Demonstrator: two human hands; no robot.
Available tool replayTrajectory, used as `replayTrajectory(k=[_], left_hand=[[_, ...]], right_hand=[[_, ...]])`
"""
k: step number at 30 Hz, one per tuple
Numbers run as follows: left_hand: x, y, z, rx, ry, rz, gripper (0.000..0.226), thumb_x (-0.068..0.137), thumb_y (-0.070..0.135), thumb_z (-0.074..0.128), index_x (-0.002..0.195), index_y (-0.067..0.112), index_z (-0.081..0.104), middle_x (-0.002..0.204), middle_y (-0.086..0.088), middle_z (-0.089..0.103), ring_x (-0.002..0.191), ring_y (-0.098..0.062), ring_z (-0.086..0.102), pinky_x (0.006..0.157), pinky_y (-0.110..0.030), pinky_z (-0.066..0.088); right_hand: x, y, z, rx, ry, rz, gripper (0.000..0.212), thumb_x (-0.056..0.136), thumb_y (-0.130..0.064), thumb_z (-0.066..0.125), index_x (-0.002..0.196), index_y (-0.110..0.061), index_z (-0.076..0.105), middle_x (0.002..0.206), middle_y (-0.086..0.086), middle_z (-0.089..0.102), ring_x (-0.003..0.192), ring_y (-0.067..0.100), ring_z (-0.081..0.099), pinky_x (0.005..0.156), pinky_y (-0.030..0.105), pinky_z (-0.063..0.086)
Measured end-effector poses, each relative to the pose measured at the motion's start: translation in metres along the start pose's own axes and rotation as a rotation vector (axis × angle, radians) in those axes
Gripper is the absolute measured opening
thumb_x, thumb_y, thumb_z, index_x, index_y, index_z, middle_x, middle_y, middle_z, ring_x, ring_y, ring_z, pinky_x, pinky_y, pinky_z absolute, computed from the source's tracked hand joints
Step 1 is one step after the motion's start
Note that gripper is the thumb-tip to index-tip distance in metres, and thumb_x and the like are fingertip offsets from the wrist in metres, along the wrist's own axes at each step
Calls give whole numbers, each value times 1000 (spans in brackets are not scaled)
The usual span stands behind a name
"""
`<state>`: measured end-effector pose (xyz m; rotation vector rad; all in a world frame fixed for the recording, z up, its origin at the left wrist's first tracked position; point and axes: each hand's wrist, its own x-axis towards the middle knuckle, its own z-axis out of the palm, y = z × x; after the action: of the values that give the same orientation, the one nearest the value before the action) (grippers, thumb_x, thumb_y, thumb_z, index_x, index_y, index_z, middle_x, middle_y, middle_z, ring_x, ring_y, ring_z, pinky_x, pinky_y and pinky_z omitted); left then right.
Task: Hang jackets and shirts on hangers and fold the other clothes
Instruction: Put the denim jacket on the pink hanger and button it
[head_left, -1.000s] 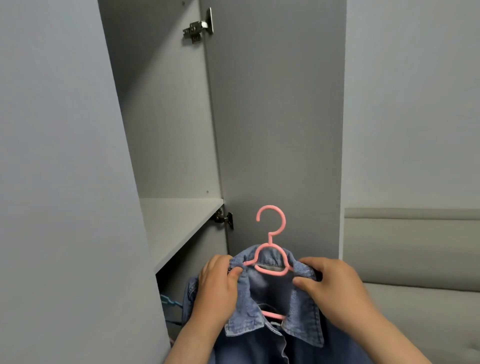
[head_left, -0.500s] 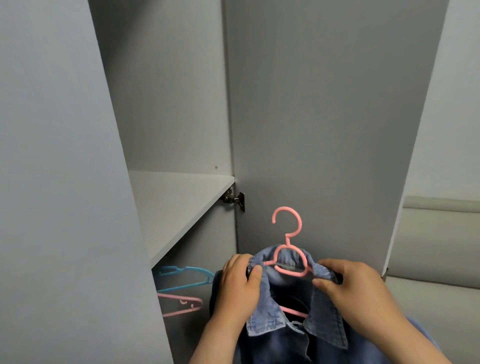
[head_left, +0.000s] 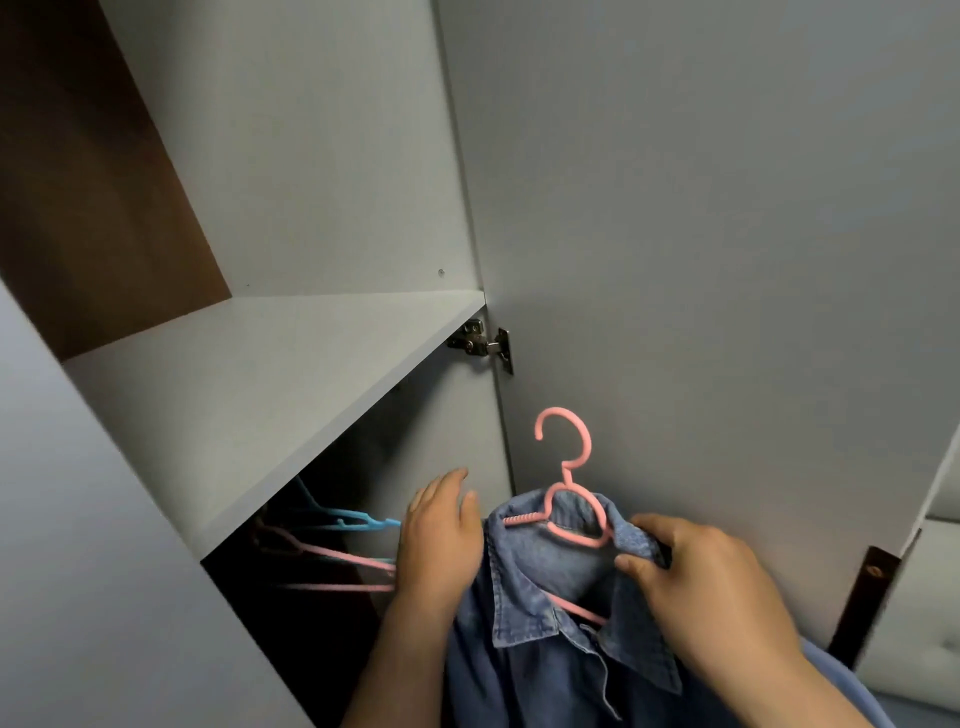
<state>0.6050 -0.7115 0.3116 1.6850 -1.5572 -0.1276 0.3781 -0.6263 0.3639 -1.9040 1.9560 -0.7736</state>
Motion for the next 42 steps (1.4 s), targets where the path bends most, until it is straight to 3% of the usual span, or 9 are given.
replayTrajectory(k=[6,11,15,19,23,26,33,39,42], left_hand=[[0,-22,8,512,-252,-64,58,82,38,12,115,29,59,125,11,61,126,-14,48,117,-48,11],[-1,-31,6,491,-202,-287,31,96,29,34,118,29,57,128,5,60,122,-21,53,116,-48,14],[0,-39,11,11,-73,-270,39,90,41,38,118,25,60,122,0,64,116,-23,57,102,-36,41],[4,-21,5,-375,166,-315,64,84,48,46,139,16,49,134,8,49,126,-10,46,108,-26,34],[41,-11,-19,-1049,605,-600,48,98,27,54,140,8,45,137,-6,51,130,-21,47,109,-37,38],[67,-5,-36,-1444,690,-632,31,100,32,48,127,18,53,143,-7,45,138,-22,39,113,-37,33],[116,-35,-23,-1527,757,-587,17,101,29,39,101,27,56,143,-5,47,128,-20,45,108,-36,36],[132,-69,-4,-1546,865,-558,26,101,29,41,122,25,55,141,-2,49,120,-17,52,101,-26,37],[141,-76,-6,-1481,885,-546,40,102,32,34,140,21,43,146,-1,45,137,-18,39,110,-26,30]], right_hand=[[32,-10,31,21,-84,-110,21,82,-33,66,103,-29,64,100,-7,71,102,22,62,76,31,48],[61,-12,51,198,-144,-113,22,77,-27,72,99,-32,70,96,-11,73,94,16,65,80,31,52],[79,-17,63,304,-114,-133,19,76,-24,74,94,-30,73,86,-13,73,83,10,65,75,27,51],[99,-30,74,411,-142,-172,16,74,-18,74,87,-29,74,78,-15,72,76,5,66,72,25,52],[121,-43,88,508,-168,-186,15,73,-14,74,76,-29,73,71,-17,71,70,0,66,69,25,54],[136,-52,96,579,-182,-195,20,74,-10,75,74,-30,73,71,-17,72,67,-3,65,63,16,52],[170,-72,114,575,-193,-296,21,76,-9,74,86,-27,76,76,-22,72,71,-8,65,64,9,47],[193,-84,149,479,-175,-355,23,71,-24,75,92,-35,74,84,-24,72,82,-6,66,82,26,54],[200,-90,164,442,-105,-371,23,64,-37,71,83,-49,68,87,-25,71,86,-4,66,83,29,54]])
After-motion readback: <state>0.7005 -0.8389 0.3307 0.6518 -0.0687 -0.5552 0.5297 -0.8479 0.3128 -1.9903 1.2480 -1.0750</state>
